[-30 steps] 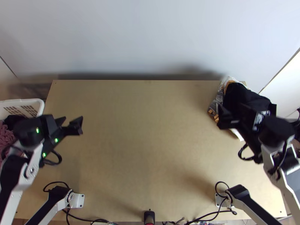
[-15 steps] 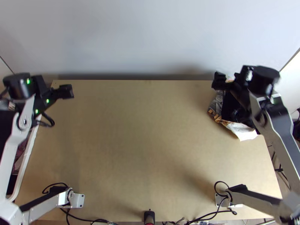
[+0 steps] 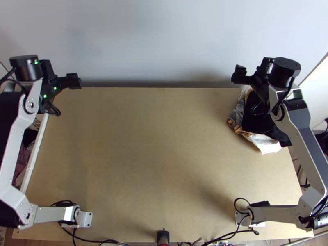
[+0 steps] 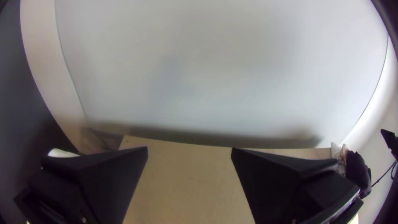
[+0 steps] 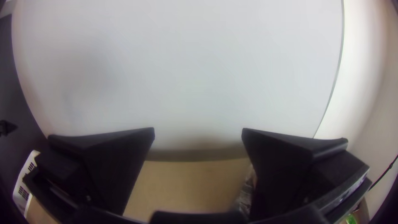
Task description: Fold the t-shirt
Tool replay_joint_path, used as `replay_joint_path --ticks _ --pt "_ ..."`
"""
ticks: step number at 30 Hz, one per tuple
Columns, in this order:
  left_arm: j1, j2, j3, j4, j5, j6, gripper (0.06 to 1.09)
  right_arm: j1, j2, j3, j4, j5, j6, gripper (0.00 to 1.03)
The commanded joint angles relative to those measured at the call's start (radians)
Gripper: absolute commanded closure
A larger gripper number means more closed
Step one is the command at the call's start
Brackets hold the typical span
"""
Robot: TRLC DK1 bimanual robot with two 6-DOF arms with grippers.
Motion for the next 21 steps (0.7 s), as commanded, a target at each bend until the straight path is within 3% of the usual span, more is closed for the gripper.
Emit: replay_joint_path --ticks 1,10,21 --pt "-0.028 0.075 0.092 -0.029 -0.054 -0.023 0.11 -0.011 0.010 0.037 0.026 -0.001 -0.011 0.05" --pt "-0.019 0.088 0.136 -0.109 -0.063 -0.062 0.11 0.009 0.002 0.017 0.026 0.000 -0.022 0.05" --pt "-0.019 0.118 0.222 -0.184 -0.061 -0.007 0.11 0.044 -0.011 -0.044 0.011 0.002 -0.063 0.05"
